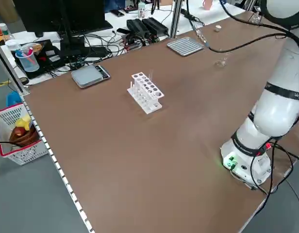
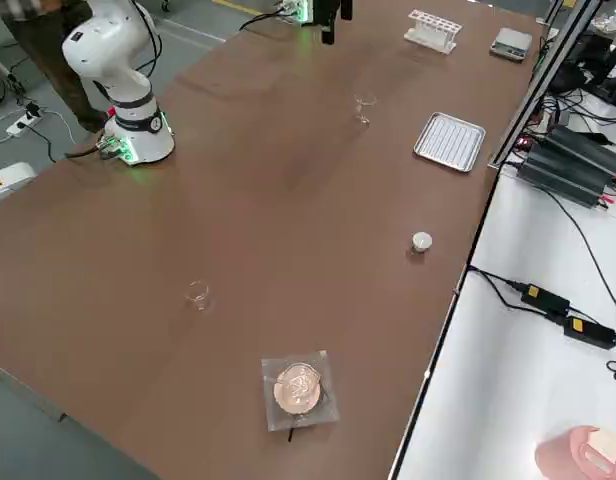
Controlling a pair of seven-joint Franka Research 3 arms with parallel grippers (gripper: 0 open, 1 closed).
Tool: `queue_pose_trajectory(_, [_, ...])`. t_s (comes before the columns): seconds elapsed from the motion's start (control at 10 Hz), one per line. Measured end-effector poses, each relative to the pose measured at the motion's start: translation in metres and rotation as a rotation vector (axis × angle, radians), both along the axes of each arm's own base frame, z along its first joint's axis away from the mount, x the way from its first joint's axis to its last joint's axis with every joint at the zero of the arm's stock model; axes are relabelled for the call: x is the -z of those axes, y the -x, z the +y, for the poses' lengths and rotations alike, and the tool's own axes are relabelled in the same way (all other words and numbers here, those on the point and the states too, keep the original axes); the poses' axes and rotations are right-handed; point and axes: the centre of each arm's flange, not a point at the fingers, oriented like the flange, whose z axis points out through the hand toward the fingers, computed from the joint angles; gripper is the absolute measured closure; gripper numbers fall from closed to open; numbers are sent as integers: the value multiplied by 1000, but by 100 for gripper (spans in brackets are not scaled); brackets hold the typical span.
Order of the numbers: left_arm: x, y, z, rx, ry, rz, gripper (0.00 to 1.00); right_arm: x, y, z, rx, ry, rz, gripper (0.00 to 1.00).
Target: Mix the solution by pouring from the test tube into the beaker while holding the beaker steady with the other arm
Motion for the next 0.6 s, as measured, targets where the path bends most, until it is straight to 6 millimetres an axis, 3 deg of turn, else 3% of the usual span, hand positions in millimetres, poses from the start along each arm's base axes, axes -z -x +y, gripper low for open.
queue_pose_trajectory(0.2, [56,-7,55,146,151,-57,0,23,-17,32,-105,-64,-36,0])
queue_pose_trajectory(0.3, [88,-11,76,205,214,-80,0,32,-23,39,-173,-102,-52,0])
queue_pose_trajectory(0.6, [170,-4,137,283,442,-191,0,80,-40,27,-529,-244,-109,0])
